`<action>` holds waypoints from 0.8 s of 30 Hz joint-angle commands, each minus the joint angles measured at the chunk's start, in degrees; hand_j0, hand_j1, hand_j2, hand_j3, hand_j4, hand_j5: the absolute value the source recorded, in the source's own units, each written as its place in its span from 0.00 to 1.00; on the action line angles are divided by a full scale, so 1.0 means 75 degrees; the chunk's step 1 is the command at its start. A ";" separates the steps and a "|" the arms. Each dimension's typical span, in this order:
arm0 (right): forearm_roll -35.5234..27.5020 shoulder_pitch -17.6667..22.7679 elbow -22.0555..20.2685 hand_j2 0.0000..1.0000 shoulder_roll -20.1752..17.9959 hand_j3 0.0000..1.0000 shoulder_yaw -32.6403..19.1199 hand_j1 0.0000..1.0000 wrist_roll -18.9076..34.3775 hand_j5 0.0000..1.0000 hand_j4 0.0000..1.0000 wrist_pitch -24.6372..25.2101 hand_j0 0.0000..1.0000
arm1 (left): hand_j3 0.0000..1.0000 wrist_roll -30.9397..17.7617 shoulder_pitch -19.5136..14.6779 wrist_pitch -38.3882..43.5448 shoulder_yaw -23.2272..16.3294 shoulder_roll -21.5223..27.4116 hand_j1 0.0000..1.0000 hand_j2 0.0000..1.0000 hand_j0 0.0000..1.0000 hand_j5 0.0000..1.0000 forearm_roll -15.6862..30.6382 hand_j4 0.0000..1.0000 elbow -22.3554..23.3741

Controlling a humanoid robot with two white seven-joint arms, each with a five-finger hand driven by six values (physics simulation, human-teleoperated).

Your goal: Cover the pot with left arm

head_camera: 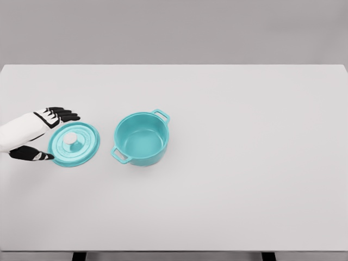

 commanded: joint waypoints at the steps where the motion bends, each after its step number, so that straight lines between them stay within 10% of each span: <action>1: 0.0000 0.0000 0.0004 1.00 -0.0001 1.00 0.0010 1.00 0.0003 1.00 1.00 -0.0004 1.00 | 1.00 0.0004 -0.0012 -0.0001 0.0011 0.0038 1.00 1.00 1.00 1.00 0.0078 1.00 -0.0034; 15: -0.0012 0.0059 0.0086 1.00 -0.0001 1.00 -0.0025 1.00 0.0003 1.00 1.00 -0.0003 1.00 | 1.00 0.0027 -0.0047 -0.0001 0.0456 -0.0079 1.00 1.00 1.00 1.00 0.1905 1.00 0.0118; 17: -0.0012 0.0047 0.0086 1.00 -0.0001 1.00 -0.0025 1.00 0.0003 1.00 1.00 0.0008 1.00 | 1.00 -0.0043 0.0152 -0.0001 0.0328 -0.0068 1.00 1.00 1.00 1.00 0.3195 1.00 0.0364; 24: -0.0012 0.0058 0.0086 1.00 -0.0001 1.00 -0.0025 1.00 0.0003 1.00 1.00 0.0008 1.00 | 1.00 -0.0324 0.0117 -0.0001 -0.0539 -0.0501 1.00 1.00 1.00 1.00 0.3606 1.00 0.0517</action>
